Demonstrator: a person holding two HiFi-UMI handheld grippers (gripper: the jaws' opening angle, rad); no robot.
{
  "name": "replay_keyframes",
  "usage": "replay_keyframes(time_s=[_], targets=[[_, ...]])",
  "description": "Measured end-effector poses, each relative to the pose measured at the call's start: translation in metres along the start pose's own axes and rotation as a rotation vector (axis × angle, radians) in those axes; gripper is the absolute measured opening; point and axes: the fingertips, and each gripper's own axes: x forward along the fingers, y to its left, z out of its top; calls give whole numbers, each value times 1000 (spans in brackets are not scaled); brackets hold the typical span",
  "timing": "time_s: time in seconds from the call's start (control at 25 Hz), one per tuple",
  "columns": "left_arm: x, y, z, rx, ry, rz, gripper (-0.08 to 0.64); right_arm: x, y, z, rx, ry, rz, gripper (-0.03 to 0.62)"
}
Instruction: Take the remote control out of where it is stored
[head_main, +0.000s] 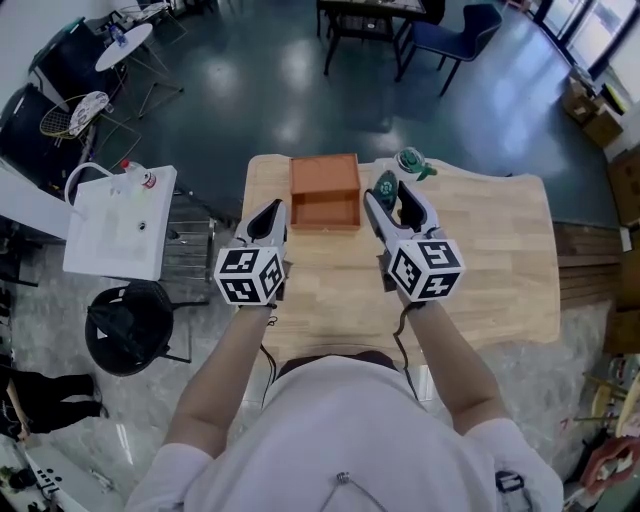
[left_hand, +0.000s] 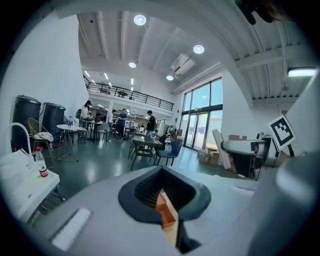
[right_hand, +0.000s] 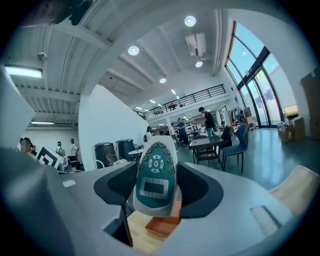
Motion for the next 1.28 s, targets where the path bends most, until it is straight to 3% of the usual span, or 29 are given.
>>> replay_keyframes(time_s=[1.28], targets=[[-3, 11, 1, -9, 1, 28, 0, 11, 6, 7, -10, -8, 16, 285]])
